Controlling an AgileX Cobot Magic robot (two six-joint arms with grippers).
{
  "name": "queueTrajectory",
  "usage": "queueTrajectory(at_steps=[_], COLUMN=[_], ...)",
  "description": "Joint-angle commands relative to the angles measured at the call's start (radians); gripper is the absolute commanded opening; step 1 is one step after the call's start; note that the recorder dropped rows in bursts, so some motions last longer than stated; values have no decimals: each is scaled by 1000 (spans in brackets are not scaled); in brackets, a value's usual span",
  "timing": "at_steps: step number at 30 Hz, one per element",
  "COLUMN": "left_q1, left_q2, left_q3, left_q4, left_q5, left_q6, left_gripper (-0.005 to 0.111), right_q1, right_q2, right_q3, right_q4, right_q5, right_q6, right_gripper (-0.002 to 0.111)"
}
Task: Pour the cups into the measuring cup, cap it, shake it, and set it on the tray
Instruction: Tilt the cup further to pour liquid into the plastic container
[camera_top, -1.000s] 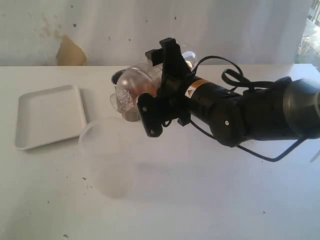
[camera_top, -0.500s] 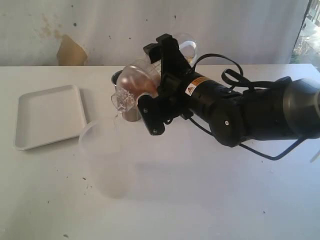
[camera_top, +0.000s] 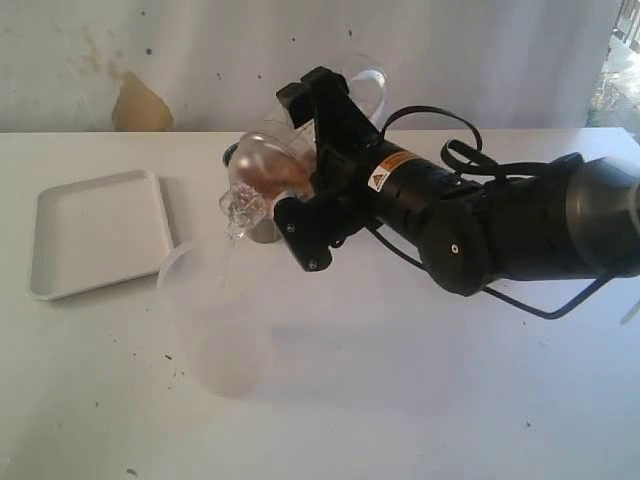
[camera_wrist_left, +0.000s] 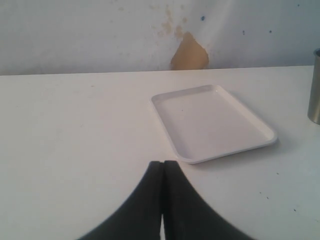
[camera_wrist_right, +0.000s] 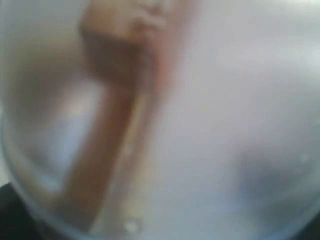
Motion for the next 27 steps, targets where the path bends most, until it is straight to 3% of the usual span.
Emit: queueTrajectory(at_steps=[1, 27], left_q1=[0, 0], left_q2=[-4, -4], left_q3=[5, 5], left_q4=[-5, -5], left_q5=[-6, -6], left_q6=[-2, -2], left_gripper=[0, 0], right_q1=[-2, -2], right_q2=[-13, -13], right_q3=[-12, -12], right_q4=[-13, -31], right_q5=[-85, -132], right_q6=[-27, -106], right_gripper=[0, 0])
